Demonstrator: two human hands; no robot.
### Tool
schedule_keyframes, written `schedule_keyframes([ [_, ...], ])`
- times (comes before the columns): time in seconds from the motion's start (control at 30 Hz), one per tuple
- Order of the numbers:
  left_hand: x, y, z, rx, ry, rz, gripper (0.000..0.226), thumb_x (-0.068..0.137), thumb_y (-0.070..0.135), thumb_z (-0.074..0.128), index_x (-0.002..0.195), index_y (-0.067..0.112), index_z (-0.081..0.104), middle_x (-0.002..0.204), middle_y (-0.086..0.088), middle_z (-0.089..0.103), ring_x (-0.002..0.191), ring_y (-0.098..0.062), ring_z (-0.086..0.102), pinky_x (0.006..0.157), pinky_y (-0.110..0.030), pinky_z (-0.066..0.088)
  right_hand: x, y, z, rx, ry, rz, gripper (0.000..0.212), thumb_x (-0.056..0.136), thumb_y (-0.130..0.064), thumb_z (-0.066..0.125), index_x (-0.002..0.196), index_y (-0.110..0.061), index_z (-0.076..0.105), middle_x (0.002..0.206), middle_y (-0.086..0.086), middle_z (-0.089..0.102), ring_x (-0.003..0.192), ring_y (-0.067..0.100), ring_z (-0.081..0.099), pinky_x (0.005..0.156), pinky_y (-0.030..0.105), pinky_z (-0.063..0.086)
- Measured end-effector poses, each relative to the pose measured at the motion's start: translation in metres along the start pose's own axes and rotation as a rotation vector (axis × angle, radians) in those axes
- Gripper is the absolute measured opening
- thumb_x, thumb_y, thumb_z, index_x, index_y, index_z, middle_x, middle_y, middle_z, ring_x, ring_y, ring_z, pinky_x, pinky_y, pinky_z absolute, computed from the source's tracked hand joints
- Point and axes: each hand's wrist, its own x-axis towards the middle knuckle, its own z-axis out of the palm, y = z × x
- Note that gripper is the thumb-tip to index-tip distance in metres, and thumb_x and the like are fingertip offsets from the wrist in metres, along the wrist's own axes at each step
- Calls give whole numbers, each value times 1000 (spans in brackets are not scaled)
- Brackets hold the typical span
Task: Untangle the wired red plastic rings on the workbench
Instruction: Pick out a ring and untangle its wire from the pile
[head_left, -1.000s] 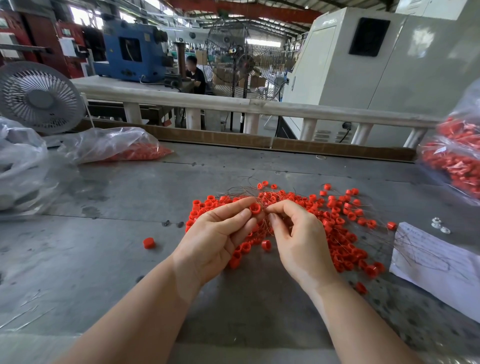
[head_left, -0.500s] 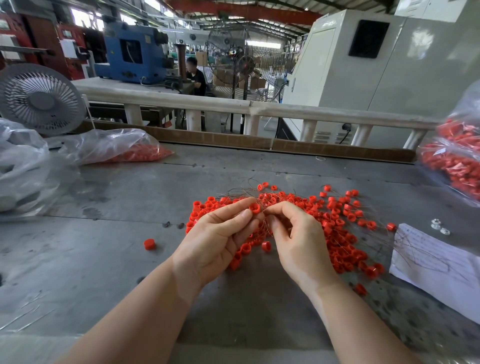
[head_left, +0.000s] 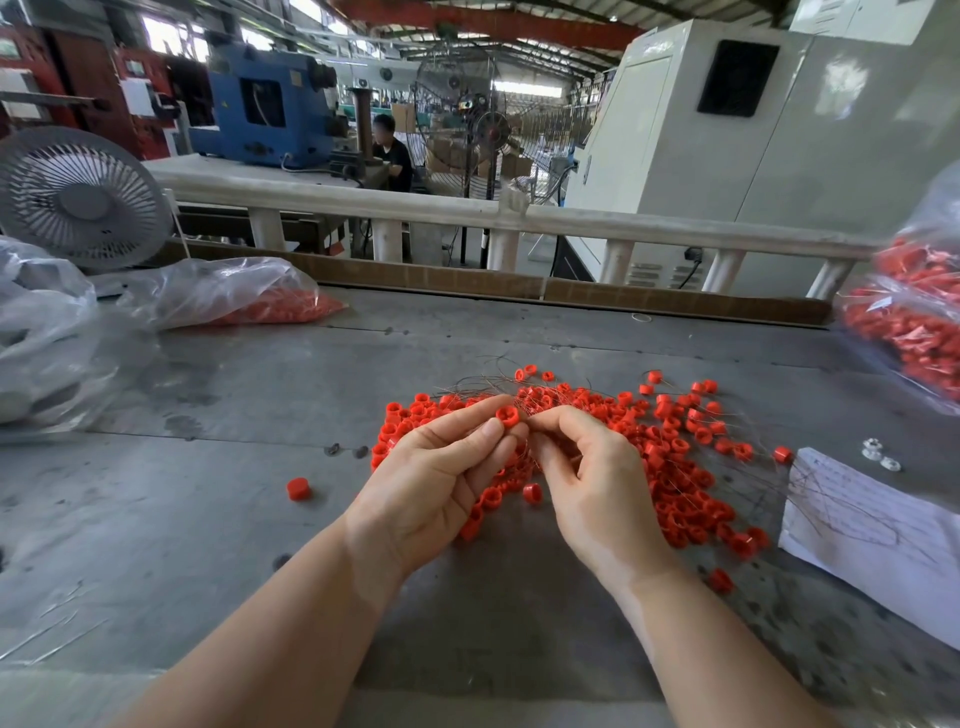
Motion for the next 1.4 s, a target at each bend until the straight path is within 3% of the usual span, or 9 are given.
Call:
schedule_keyframes([
  [0.27,-1,1,-1,-42,36,20,24,67,-2,57,79,4,77,87,-15,73,79,-18,72,60,-17,56,0,-1,1,-30,-21,-60,20,85,2,62,97,-11,72,88,-3,67,82,7,61,78,20,48],
  [0.57,-3,0,3,-58,12,7,22,67,-2,57,76,3,76,85,-17,72,77,-19,72,61,-18,57,0,-2,0,102,-71,60,11,84,-6,68,82,-17,71,70,-13,68,68,0,62,67,17,50],
  [0.77,-3,0,3,-38,19,19,21,67,-1,58,75,4,76,81,-15,72,75,-17,72,62,-18,57,-1,-3,0,131,-94,81,14,83,-6,69,80,-20,71,68,-15,67,67,-5,62,66,10,47],
  [1.4,-2,0,1,-65,51,-16,21,66,0,59,75,5,77,81,-13,73,74,-16,72,59,-17,56,-1,-3,1,121,-101,85,11,82,-6,70,82,-18,72,71,-12,69,68,-2,63,67,12,48],
])
